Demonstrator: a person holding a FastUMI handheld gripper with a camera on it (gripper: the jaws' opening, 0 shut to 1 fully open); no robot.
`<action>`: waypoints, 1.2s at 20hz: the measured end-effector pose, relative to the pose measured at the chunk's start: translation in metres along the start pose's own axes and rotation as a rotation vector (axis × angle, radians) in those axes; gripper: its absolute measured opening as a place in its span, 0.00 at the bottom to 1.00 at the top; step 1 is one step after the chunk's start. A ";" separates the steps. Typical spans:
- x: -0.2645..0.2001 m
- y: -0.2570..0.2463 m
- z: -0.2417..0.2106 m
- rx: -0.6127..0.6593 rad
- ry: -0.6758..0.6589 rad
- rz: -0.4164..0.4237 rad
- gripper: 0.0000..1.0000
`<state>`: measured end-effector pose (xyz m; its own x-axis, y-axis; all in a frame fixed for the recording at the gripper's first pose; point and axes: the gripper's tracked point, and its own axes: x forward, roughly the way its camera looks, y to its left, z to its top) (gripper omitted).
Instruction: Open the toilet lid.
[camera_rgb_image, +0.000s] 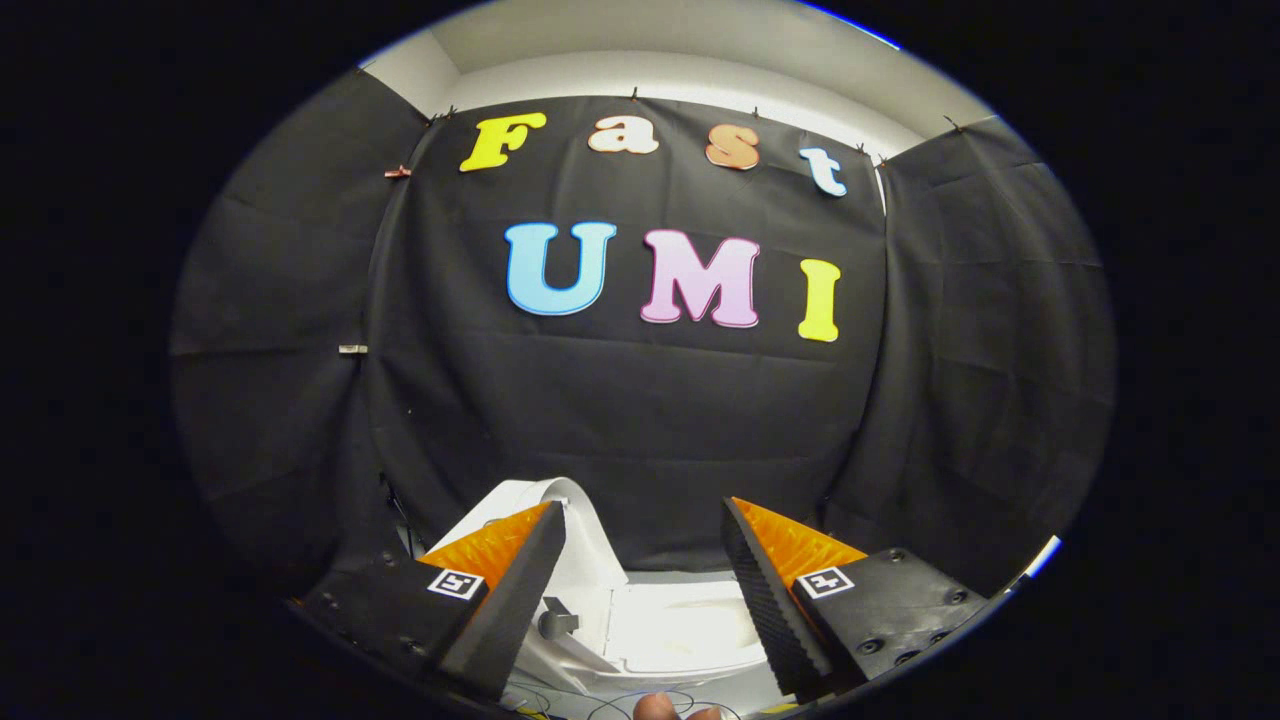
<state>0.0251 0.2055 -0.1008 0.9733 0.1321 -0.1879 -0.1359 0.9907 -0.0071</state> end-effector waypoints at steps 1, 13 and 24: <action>-0.004 -0.008 0.007 0.003 -0.008 -0.006 0.98; -0.042 -0.074 0.064 0.075 -0.090 -0.042 0.98; -0.045 -0.081 0.069 0.077 -0.094 -0.047 0.97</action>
<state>0.0046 0.1214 -0.0239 0.9917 0.0848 -0.0962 -0.0789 0.9949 0.0626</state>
